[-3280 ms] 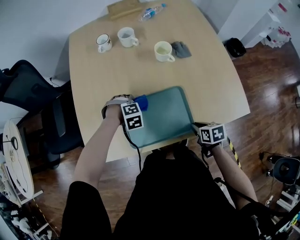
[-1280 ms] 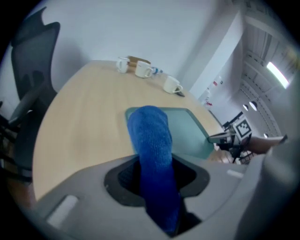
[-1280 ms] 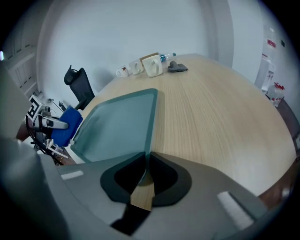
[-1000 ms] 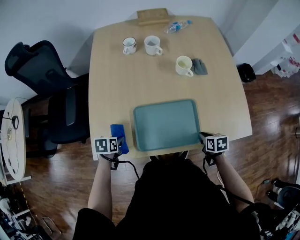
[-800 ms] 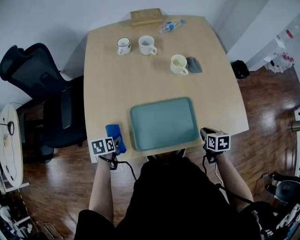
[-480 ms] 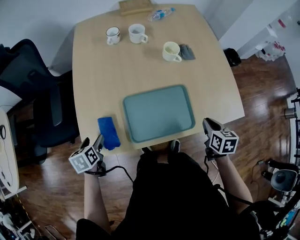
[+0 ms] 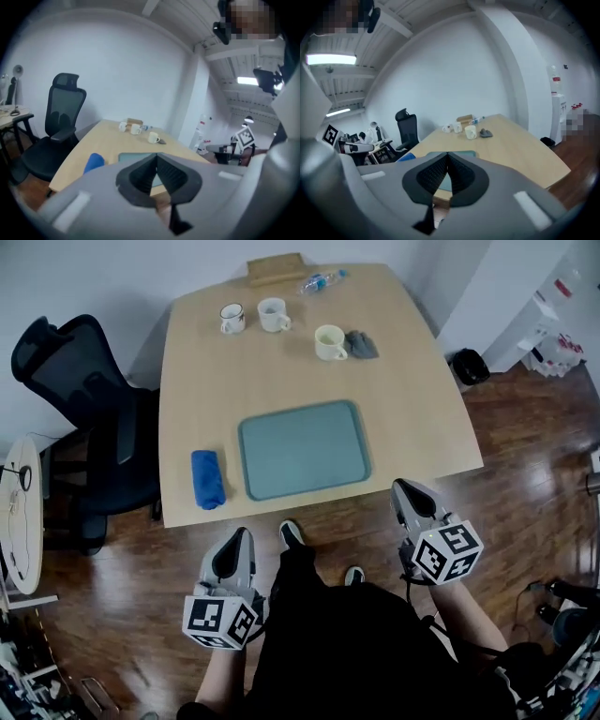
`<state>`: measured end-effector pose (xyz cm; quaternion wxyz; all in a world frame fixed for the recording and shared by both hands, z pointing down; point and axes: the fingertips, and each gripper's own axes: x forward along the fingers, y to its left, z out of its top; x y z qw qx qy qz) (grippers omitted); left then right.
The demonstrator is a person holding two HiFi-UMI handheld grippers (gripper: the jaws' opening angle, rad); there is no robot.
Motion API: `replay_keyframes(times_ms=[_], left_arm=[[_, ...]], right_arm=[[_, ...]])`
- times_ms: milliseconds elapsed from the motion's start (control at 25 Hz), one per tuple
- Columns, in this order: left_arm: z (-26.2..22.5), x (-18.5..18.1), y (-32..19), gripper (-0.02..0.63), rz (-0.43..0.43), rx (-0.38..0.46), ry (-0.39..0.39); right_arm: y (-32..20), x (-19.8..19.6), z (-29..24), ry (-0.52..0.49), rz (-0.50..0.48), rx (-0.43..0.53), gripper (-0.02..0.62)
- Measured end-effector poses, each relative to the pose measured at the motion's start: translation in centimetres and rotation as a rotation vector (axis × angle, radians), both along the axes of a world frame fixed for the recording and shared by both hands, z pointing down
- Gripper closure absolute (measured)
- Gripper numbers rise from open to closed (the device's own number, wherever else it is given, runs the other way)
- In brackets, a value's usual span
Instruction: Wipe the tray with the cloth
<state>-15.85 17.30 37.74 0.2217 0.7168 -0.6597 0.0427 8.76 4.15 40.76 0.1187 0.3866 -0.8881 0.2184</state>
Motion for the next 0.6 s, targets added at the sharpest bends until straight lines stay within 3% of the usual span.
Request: replay_keyframes(times_ms=[120, 280, 480, 600], left_arm=[[-2.3, 5.9, 2.0, 0.603, -0.011, 0.062, -0.103], [-3.6, 11.1, 4.9, 0.603, 0.008, 0.073, -0.087], [-4.8, 14.9, 6.0, 0.603, 0.122, 0.114, -0.116], [-4.4, 15.2, 6.7, 0.603, 0.183, 0.133, -0.137]], right_arm=[[3.4, 2.3, -1.6, -0.071, -0.036, 0.034, 0.589], [7.3, 5.5, -2.1, -0.114, -0.027, 0.034, 0.589], [9.5, 5.9, -3.7, -0.117, -0.033, 0.086, 0.589], [10.6, 5.5, -4.3, -0.115, -0.012, 0.107, 0.589]])
